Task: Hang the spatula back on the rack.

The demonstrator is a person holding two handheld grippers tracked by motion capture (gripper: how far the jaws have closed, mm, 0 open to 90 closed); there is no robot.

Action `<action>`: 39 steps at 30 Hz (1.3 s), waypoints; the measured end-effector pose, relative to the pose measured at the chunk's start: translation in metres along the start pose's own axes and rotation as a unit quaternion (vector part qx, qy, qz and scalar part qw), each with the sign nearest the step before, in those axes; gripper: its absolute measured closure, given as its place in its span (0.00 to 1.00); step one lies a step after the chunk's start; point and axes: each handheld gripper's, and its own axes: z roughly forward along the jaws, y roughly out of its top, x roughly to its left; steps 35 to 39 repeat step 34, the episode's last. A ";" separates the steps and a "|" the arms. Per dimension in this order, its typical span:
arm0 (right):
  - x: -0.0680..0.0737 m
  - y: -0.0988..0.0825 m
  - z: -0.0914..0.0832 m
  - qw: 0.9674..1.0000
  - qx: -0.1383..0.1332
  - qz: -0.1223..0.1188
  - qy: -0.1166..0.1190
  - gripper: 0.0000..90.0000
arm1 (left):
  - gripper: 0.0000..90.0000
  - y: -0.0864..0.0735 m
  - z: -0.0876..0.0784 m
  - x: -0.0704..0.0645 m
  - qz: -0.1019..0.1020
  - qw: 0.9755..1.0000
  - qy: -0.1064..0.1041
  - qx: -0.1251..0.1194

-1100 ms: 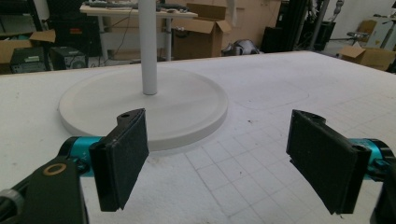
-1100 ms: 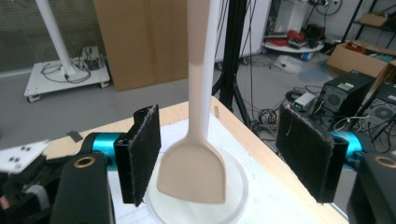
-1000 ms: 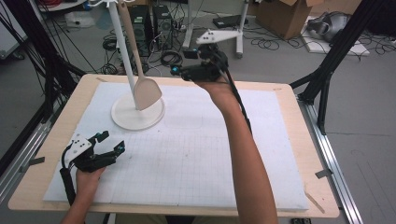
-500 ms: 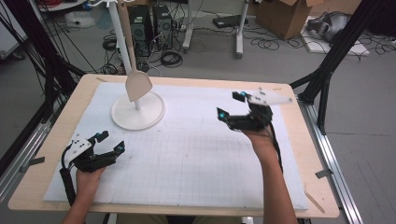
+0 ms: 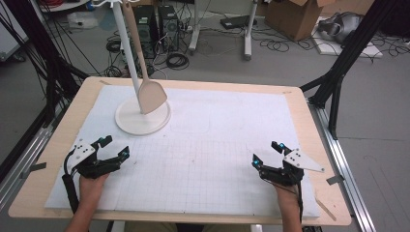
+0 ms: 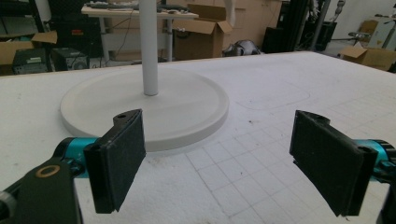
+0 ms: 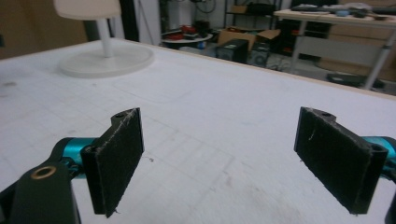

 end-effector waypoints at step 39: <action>-0.002 -0.026 -0.004 0.998 -0.017 0.026 -0.049 0.16 | 0.21 -0.002 -0.004 -0.002 0.002 1.000 0.013 -0.018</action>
